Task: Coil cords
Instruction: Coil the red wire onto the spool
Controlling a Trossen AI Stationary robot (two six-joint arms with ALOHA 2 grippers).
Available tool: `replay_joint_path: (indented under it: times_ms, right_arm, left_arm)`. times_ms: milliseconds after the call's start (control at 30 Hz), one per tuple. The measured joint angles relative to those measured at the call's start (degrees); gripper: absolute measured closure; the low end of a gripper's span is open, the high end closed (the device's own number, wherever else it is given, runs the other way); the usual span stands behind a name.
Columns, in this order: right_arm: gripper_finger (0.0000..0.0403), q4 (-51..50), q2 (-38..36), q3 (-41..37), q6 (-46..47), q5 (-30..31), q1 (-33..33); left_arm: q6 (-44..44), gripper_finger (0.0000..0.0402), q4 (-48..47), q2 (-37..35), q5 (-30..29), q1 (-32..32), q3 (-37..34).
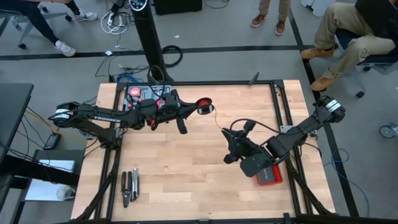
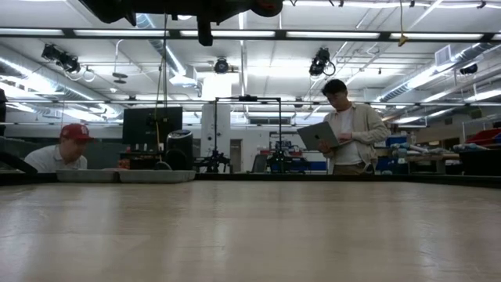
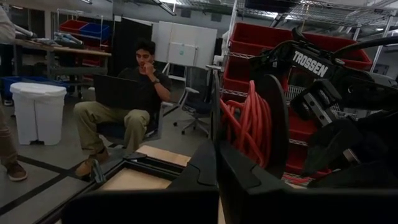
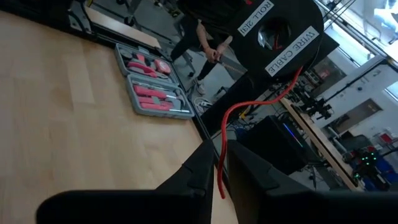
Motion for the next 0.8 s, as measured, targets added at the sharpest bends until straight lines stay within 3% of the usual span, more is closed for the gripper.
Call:
replay_joint_path:
  times_ms: [300, 433, 800]
  right_arm:
    - [0.0363, -0.5, 0.0, 0.0, -0.3, -0.5, -0.7]
    - [0.0383, -0.8, 0.0, 0.0, -0.4, -3.4, -2.7]
    - [0.04, 5.8, 0.0, 0.0, -12.0, -6.4, -6.9]
  left_arm:
    - [-0.1, 0.0401, 0.2, 0.0, 0.0, 0.0, 0.0]
    - [-0.3, 0.0401, 0.3, 0.0, 0.0, 0.0, 0.0]
    - [-3.6, 0.0401, 1.7, 0.0, -0.4, 0.0, 0.0]
